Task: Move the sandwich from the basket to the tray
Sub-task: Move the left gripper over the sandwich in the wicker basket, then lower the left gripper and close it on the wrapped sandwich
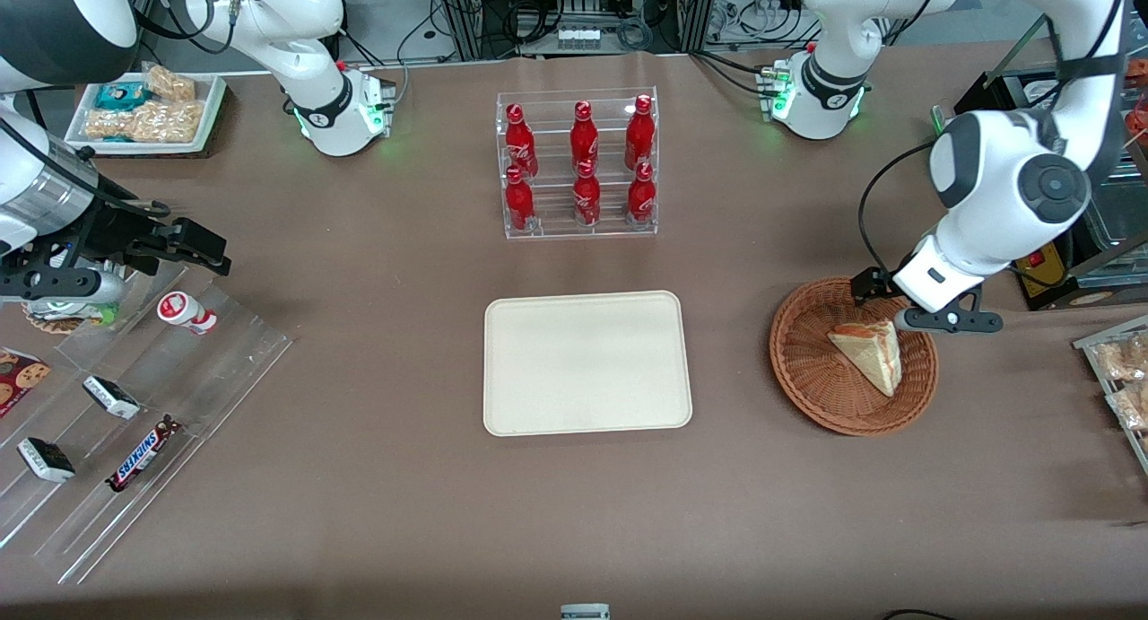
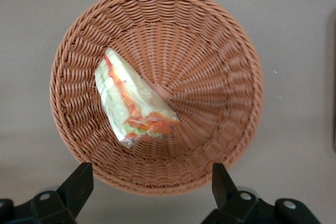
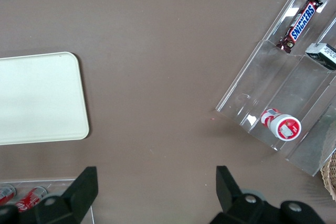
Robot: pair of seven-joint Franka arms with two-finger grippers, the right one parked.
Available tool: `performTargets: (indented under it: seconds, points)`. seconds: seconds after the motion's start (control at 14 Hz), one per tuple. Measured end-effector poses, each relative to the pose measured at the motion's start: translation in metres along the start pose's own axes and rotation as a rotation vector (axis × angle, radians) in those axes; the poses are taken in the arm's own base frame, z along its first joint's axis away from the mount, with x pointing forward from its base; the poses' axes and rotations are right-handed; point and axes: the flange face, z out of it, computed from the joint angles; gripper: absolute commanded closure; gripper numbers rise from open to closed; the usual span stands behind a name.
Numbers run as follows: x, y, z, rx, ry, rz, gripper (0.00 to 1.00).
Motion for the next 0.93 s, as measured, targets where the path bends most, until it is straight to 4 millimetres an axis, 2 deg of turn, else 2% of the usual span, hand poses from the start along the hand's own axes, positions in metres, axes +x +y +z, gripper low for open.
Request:
performTargets:
  seconds: [0.29,0.57,0.79,0.86,0.93]
  points:
    - [0.005,-0.021,0.020,-0.002,0.055,-0.268,0.00]
    - [0.010,-0.024,0.035,-0.018,0.076,-0.670,0.00]
    - [0.012,-0.024,0.056,-0.017,0.059,-0.829,0.00]
    - [0.011,-0.024,0.065,-0.012,0.050,-0.846,0.11]
    - [0.012,-0.024,0.074,-0.011,0.046,-0.857,0.38]
